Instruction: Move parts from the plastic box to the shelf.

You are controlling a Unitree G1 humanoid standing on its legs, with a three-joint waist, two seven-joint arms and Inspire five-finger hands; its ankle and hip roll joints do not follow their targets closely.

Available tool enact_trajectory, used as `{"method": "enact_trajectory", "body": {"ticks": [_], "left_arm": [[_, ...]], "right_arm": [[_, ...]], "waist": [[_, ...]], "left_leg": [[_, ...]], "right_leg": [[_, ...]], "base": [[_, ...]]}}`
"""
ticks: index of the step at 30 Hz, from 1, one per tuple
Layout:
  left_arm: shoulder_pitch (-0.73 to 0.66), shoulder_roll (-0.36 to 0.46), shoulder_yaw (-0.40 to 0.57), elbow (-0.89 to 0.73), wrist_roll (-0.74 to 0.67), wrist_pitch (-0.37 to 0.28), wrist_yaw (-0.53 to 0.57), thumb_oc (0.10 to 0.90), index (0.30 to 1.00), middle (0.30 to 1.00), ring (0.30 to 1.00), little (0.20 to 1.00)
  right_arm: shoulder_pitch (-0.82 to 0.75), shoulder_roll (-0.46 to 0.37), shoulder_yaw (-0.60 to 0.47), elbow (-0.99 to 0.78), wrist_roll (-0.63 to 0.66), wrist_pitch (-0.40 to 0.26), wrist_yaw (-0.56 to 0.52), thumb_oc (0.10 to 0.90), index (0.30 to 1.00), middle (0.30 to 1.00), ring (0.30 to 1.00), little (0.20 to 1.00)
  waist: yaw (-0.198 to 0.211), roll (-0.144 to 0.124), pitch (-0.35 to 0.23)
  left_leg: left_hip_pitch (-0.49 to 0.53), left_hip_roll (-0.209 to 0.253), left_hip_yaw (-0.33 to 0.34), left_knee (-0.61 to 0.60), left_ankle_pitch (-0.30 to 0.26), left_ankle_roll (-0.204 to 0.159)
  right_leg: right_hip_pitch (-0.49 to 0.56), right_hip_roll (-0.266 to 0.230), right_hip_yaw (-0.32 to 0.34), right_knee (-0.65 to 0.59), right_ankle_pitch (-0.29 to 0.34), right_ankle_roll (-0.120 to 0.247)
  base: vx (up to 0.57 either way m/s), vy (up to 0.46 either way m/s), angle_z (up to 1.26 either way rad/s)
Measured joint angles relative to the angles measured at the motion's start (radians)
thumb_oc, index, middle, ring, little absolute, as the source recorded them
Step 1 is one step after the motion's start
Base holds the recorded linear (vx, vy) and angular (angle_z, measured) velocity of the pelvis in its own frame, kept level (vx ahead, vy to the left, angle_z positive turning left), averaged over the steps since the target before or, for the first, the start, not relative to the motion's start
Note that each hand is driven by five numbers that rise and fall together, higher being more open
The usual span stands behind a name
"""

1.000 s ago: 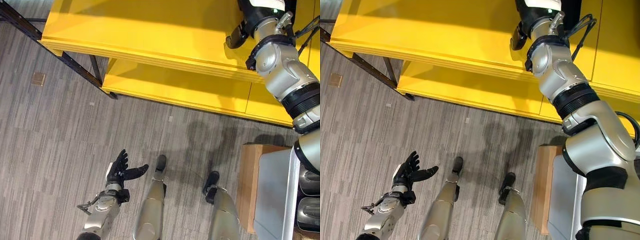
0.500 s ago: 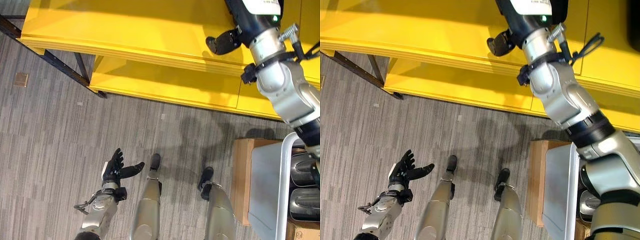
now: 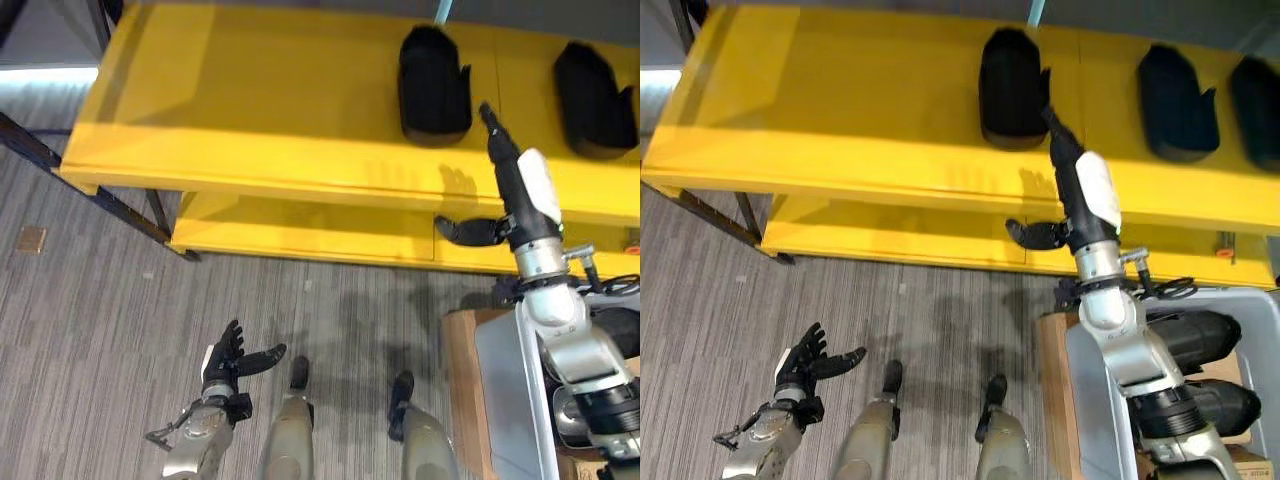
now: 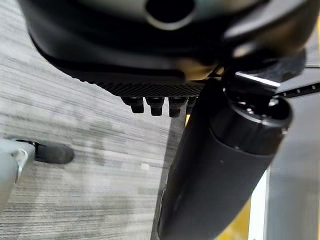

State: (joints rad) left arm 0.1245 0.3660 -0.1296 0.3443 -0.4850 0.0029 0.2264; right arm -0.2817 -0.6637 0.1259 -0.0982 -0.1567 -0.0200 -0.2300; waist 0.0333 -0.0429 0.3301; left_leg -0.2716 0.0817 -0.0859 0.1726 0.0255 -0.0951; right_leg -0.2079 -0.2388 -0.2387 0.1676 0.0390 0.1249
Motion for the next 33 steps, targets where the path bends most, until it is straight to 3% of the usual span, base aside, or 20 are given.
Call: {"method": "enact_trajectory", "body": {"ticks": [1,2,7,9,12,14,16,22,24,25,26,27,28,29,30,31,32,33], "left_arm": [[0.022,-0.006,0.008,0.001,0.0,0.011,-0.001,0.9,1.0,1.0,1.0,1.0],[0.037,-0.01,0.01,0.001,0.001,0.013,-0.001,0.9,1.0,1.0,1.0,1.0],[0.05,-0.043,0.033,0.001,0.03,0.018,-0.007,0.9,1.0,1.0,1.0,1.0],[0.055,-0.046,0.034,0.0,0.03,0.021,-0.015,0.9,1.0,1.0,1.0,1.0],[0.065,-0.084,0.058,-0.001,0.031,0.039,-0.017,0.9,1.0,1.0,1.0,1.0],[0.085,-0.087,0.054,-0.001,0.031,0.04,-0.018,0.9,1.0,1.0,1.0,1.0],[0.099,-0.094,0.061,-0.002,0.033,0.043,-0.017,0.9,1.0,1.0,1.0,1.0],[0.095,-0.091,0.05,0.004,0.084,0.043,-0.027,0.9,1.0,1.0,1.0,1.0],[0.082,-0.086,0.045,0.006,0.109,0.042,-0.042,0.9,1.0,1.0,1.0,1.0],[0.074,-0.082,0.041,0.006,0.11,0.04,-0.043,0.9,1.0,1.0,1.0,1.0],[0.074,-0.081,0.041,0.008,0.111,0.04,-0.041,0.9,1.0,1.0,1.0,1.0],[0.069,-0.079,0.041,0.026,0.111,0.039,-0.039,0.9,1.0,1.0,1.0,1.0],[0.063,-0.079,0.039,0.054,0.111,0.039,-0.04,0.9,1.0,1.0,1.0,1.0],[0.053,-0.084,0.036,0.079,0.11,0.039,-0.04,0.9,1.0,1.0,1.0,1.0],[0.053,-0.103,0.047,0.091,0.108,0.039,-0.036,0.9,1.0,1.0,1.0,1.0],[0.08,-0.142,0.053,0.088,0.106,0.035,-0.027,0.9,1.0,1.0,1.0,1.0],[0.092,-0.162,0.055,0.083,0.103,0.035,-0.025,0.9,1.0,1.0,1.0,1.0],[0.11,-0.183,0.058,0.076,0.099,0.035,-0.016,0.9,1.0,1.0,1.0,1.0]], "right_arm": [[0.08,0.086,-0.03,-0.024,0.045,-0.002,0.013,0.9,1.0,1.0,1.0,1.0],[0.107,0.12,-0.034,-0.028,0.066,-0.006,0.014,0.9,1.0,1.0,1.0,1.0],[0.157,0.166,-0.04,-0.027,0.173,-0.014,0.048,0.9,1.0,1.0,1.0,1.0],[0.158,0.167,-0.041,-0.027,0.189,-0.017,0.05,0.9,1.0,1.0,1.0,1.0],[0.24,0.283,-0.123,-0.035,0.251,-0.039,0.068,0.9,1.0,1.0,1.0,1.0],[0.286,0.294,-0.125,-0.035,0.282,-0.035,0.067,0.9,1.0,1.0,1.0,1.0],[0.37,0.352,-0.158,-0.045,0.32,-0.039,0.083,0.9,1.0,1.0,1.0,1.0],[0.527,0.392,-0.191,-0.056,0.384,-0.041,0.115,0.9,1.0,1.0,1.0,1.0],[0.551,0.4,-0.202,-0.058,0.397,-0.042,0.119,0.9,1.0,1.0,1.0,1.0],[0.556,0.418,-0.219,-0.058,0.398,-0.043,0.119,0.9,1.0,1.0,1.0,1.0],[0.553,0.434,-0.225,-0.058,0.405,-0.044,0.114,0.9,1.0,1.0,1.0,1.0],[0.531,0.454,-0.228,-0.048,0.424,-0.058,0.105,0.9,1.0,1.0,1.0,1.0],[0.51,0.463,-0.227,-0.042,0.439,-0.069,0.093,0.9,1.0,1.0,1.0,1.0],[0.514,0.465,-0.227,-0.026,0.445,-0.088,0.082,0.9,1.0,1.0,1.0,1.0],[0.509,0.46,-0.226,-0.001,0.446,-0.089,0.069,0.9,1.0,1.0,1.0,1.0],[0.491,0.454,-0.229,0.033,0.459,-0.087,0.045,0.9,1.0,1.0,1.0,1.0],[0.495,0.443,-0.227,0.034,0.466,-0.086,0.04,0.9,1.0,1.0,1.0,1.0],[0.507,0.428,-0.227,0.031,0.467,-0.086,0.043,0.9,1.0,1.0,1.0,1.0]], "waist": [[-0.004,-0.015,-0.05],[-0.009,-0.018,-0.073],[-0.031,-0.026,-0.138],[-0.029,-0.027,-0.141],[-0.033,-0.031,-0.15],[-0.038,-0.035,-0.171],[-0.056,-0.042,-0.184],[-0.125,-0.051,-0.197],[-0.148,-0.051,-0.197],[-0.169,-0.047,-0.195],[-0.17,-0.044,-0.192],[-0.171,-0.034,-0.179],[-0.175,-0.02,-0.163],[-0.179,-0.007,-0.155],[-0.172,0.004,-0.149],[-0.142,0.054,-0.132],[-0.125,0.078,-0.131],[-0.106,0.097,-0.123]], "left_leg": [[0.054,0.0,0.007,-0.045,0.003,0.0],[0.076,-0.001,0.009,-0.061,0.003,0.0],[0.121,-0.002,0.024,-0.099,0.005,0.001],[0.135,0.003,0.033,-0.11,0.008,0.0],[0.198,0.005,0.06,-0.148,0.01,-0.001],[0.213,0.005,0.073,-0.161,0.01,-0.001],[0.225,-0.001,0.087,-0.16,0.005,0.005],[0.233,-0.049,0.155,-0.12,-0.027,0.043],[0.214,-0.067,0.192,-0.086,-0.042,0.061],[0.198,-0.077,0.228,-0.054,-0.056,0.078],[0.188,-0.081,0.268,-0.038,-0.068,0.093],[0.179,-0.075,0.33,-0.014,-0.089,0.109],[0.173,-0.062,0.383,0.01,-0.097,0.132],[0.177,-0.054,0.427,0.018,-0.098,0.141],[0.191,-0.038,0.484,0.006,-0.09,0.152],[0.211,0.013,0.592,-0.02,-0.075,0.164],[0.228,0.03,0.648,-0.058,-0.057,0.158],[0.238,0.041,0.679,-0.092,-0.051,0.154]], "right_leg": [[0.063,0.006,-0.007,-0.068,0.019,0.004],[0.087,0.007,-0.013,-0.091,0.023,0.006],[0.128,0.014,-0.009,-0.134,0.031,0.012],[0.129,0.018,0.002,-0.134,0.032,0.011],[0.164,0.022,0.026,-0.148,0.033,0.011],[0.17,0.021,0.035,-0.158,0.034,0.013],[0.174,0.017,0.048,-0.158,0.039,0.017],[0.132,-0.031,0.118,-0.113,0.053,0.039],[0.101,-0.05,0.154,-0.099,0.084,0.046],[0.065,-0.052,0.178,-0.1,0.133,0.043],[0.03,-0.048,0.204,-0.109,0.187,0.046],[0.001,-0.038,0.205,-0.156,0.302,0.053],[-0.009,-0.027,0.184,-0.206,0.38,0.004],[-0.01,-0.037,0.084,-0.214,0.328,0.013],[-0.016,-0.042,-0.076,-0.149,0.205,-0.026],[-0.022,-0.07,-0.345,0.062,0.074,-0.052],[-0.019,-0.096,-0.432,0.154,0.037,-0.043],[0.001,-0.117,-0.461,0.216,0.005,-0.028]], "base": [[0.13,0.069,-0.01],[0.11,0.057,-0.04],[0.04,0.034,-0.05],[0.06,0.07,-0.19],[0.03,0.086,-0.21],[0.02,0.148,-0.19],[-0.02,0.162,-0.21],[-0.07,0.199,-0.28],[-0.12,0.203,-0.54],[-0.11,0.19,-0.98],[-0.13,0.203,-1.59],[-0.08,0.231,-1.86],[-0.07,0.257,-1.73],[-0.08,0.232,-1.37],[-0.14,0.163,-1.9],[-0.13,0.058,-2.13],[-0.08,0.002,-2.31],[-0.03,-0.102,-1.54]]}}
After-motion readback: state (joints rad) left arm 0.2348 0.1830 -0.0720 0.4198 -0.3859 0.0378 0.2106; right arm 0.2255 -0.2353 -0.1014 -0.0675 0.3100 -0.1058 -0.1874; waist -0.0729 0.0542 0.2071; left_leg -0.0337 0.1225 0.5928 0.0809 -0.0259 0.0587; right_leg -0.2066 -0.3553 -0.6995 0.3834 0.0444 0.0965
